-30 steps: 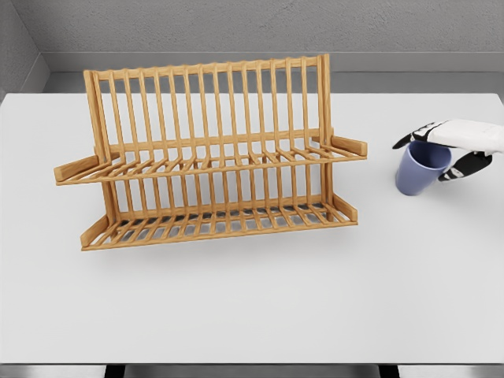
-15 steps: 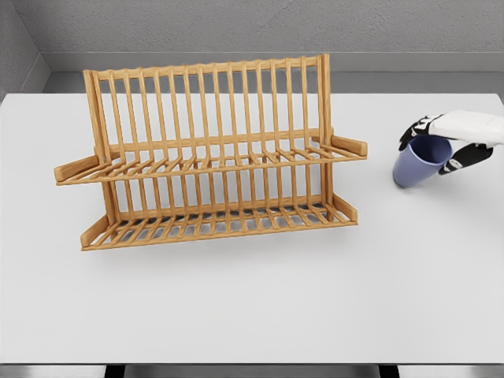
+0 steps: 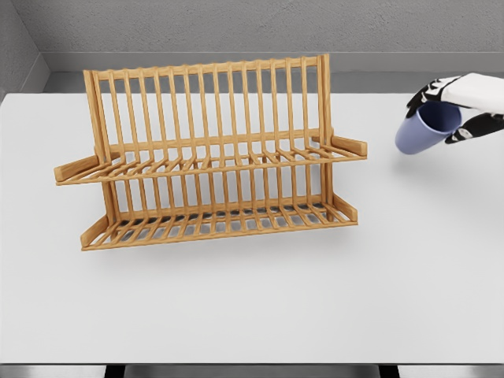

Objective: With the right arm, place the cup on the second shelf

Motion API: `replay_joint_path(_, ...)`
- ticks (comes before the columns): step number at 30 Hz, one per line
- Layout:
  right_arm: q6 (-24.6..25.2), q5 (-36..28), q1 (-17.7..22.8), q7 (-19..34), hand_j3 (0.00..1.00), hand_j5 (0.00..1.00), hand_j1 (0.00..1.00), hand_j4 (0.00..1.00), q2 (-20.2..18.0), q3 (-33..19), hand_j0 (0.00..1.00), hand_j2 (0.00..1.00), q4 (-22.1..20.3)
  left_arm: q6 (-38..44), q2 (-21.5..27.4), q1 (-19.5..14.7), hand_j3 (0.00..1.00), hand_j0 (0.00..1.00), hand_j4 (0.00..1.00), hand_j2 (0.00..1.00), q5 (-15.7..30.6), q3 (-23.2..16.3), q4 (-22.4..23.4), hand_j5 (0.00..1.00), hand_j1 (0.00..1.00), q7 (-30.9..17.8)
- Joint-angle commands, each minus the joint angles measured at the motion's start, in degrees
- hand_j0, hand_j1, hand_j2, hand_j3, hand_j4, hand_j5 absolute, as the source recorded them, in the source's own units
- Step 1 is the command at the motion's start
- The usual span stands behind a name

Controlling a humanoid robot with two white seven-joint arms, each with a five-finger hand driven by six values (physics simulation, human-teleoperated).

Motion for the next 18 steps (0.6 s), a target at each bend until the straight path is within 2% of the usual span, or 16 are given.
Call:
replay_joint_path(1, 0.19, -0.4, 0.0, -0.05, 0.65, 0.65, 0.65, 0.65, -0.15, -1.93, 0.65, 0.65, -1.06, 0.03, 0.0, 0.0, 1.0, 1.0, 1.0, 1.0, 0.0, 0.02, 0.01, 1.0, 1.0, -0.01)
replay_joint_path(7, 0.19, -0.4, -0.62, -0.05, 0.65, 0.65, 0.65, 0.65, 0.03, -3.08, 0.65, 0.65, -3.52, 0.03, 0.0, 0.0, 1.0, 1.0, 1.0, 1.0, 0.0, 0.02, 0.01, 1.0, 1.0, -0.01)
replay_joint_path(13, 0.19, -0.4, -0.62, -0.05, 0.63, 0.63, 0.63, 0.63, -0.15, -3.17, 0.63, 0.63, -11.52, 0.03, 0.0, 0.0, 1.0, 1.0, 1.0, 1.0, 0.0, 0.02, 0.01, 1.0, 1.0, -0.01)
replay_joint_path(18, 0.19, -0.4, -0.7, -0.05, 0.63, 0.63, 0.63, 0.63, -0.24, -3.17, 0.63, 0.63, -16.53, 0.03, 0.0, 0.0, 1.0, 1.0, 1.0, 1.0, 0.0, 0.02, 0.01, 1.0, 1.0, -0.01)
